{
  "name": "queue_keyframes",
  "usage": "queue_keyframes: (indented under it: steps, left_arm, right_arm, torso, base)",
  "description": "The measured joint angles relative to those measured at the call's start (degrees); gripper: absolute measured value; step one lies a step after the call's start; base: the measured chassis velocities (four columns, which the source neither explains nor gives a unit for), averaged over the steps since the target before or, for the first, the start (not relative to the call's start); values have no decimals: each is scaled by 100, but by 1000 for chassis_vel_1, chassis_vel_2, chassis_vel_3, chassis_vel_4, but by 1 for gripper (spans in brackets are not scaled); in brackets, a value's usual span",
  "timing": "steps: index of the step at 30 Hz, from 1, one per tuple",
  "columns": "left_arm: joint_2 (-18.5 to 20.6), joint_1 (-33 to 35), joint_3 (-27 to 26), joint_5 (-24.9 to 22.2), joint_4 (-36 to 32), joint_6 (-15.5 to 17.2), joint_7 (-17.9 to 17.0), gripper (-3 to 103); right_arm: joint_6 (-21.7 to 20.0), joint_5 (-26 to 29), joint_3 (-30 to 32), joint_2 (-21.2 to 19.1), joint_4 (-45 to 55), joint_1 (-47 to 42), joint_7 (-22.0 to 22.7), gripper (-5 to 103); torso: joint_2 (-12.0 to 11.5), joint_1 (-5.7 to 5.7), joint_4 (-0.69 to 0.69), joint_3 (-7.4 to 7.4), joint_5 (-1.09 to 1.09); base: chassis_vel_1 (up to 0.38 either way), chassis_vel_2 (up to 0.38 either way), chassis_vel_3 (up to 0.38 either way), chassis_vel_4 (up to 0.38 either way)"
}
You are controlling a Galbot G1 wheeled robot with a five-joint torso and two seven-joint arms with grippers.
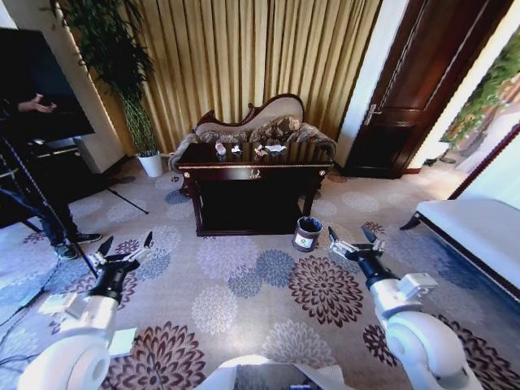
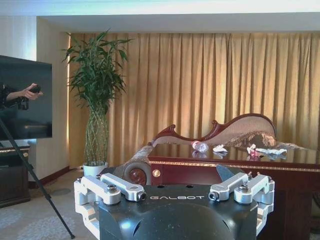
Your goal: Move to the front of the table and place the trash on the table into the trash bin.
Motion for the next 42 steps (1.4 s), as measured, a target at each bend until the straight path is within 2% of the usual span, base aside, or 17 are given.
queue_keyframes:
  steps: [11, 19, 27, 29, 31, 42]
  left_arm:
    - [-39, 45, -16, 0, 4, -1, 5, 100]
    - [-71, 79, -15, 15, 8, -12, 15, 100]
    - [-137, 175, -36, 32, 8, -22, 24, 100]
    - [-140, 179, -39, 31, 8, -23, 25, 100]
    - [-150, 197, -51, 34, 8, -25, 25, 100]
    - [-190, 245, -50, 45, 8, -26, 28, 100]
  right_arm:
    - [-5, 11, -22, -14, -56, 28, -1, 100]
    - [7, -8, -28, -10, -42, -2, -3, 100]
    - [19, -30, -64, 3, -9, -24, -7, 100]
    - [20, -32, -70, 4, -6, -26, -7, 100]
    - [23, -44, -102, 10, 20, -32, -8, 100]
    - [28, -80, -138, 15, 46, -60, -10, 100]
  torso:
    - [1, -1, 0, -1, -1]
    - [1, -1, 0, -1, -1]
    - [0, 0, -1, 0, 5]
    - [0, 0, -1, 0, 4]
    - [1, -1, 1, -1, -5]
    - [0, 0, -2, -1, -1]
  base:
    - [-13, 9, 11, -13]
    - [-151, 152, 156, -137]
    - [-286, 268, 275, -250]
    - [-345, 299, 306, -325]
    - [-358, 361, 374, -351]
    - [-354, 380, 351, -383]
